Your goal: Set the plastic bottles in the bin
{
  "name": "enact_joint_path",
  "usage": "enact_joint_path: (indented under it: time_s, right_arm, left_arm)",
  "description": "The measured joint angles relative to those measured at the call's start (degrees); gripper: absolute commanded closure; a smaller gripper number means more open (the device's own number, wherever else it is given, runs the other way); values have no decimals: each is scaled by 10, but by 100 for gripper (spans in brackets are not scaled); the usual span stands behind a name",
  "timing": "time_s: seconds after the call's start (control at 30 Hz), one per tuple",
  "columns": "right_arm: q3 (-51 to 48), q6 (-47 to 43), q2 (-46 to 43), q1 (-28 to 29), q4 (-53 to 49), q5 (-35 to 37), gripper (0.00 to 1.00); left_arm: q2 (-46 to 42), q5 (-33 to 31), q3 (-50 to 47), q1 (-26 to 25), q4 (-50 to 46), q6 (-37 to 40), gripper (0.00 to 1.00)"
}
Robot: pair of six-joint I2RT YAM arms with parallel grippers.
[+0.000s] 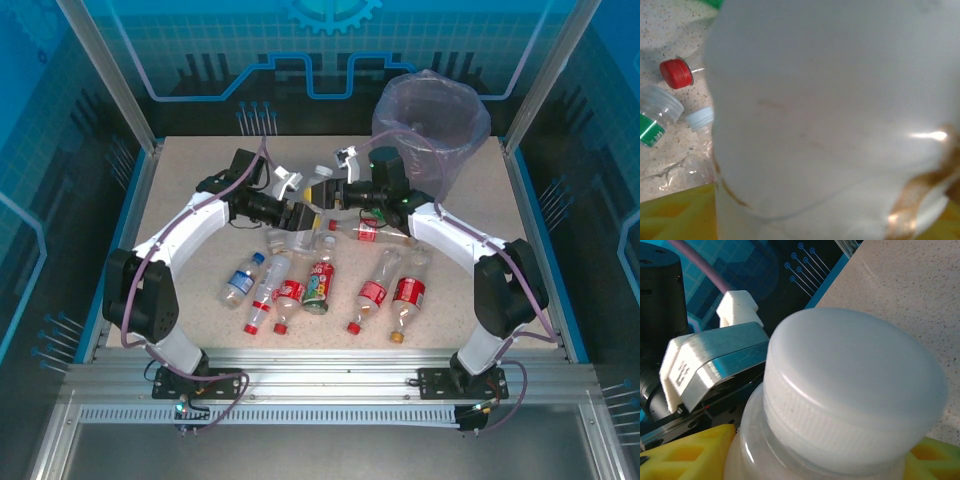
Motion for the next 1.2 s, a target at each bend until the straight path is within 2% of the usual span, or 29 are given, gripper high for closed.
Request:
enact_joint_path:
  time_s: [0.03,0.27,0.53,0.73,0.93,1.07,1.2]
  right_arm:
    - [2,-2,0,0,-2,2,41]
    - [39,-35,-18,-9,-64,31,42]
    - [141,-140,-73,-49,-188,162,45]
    - [208,-188,-108,-101,-227,233,46]
    - [269,-226,-110,-158,-227,310,46]
    - [327,-275,-79,-168,-226,387,46]
    - [393,-321,-16,-174,-237,449,47]
  left_arm:
    - [-3,0,0,0,1,2,1]
    - [-55,-17,0,-1,2,26,1]
    - [-103,-51,-2,33,1,33,1]
    - [-98,-128,-2,71,-4,11,1]
    - [-81,-229,-2,75,-29,4,1]
    - [-71,-323,7,75,-65,9,1]
    - [-70,-383,11,75,-90,20,1]
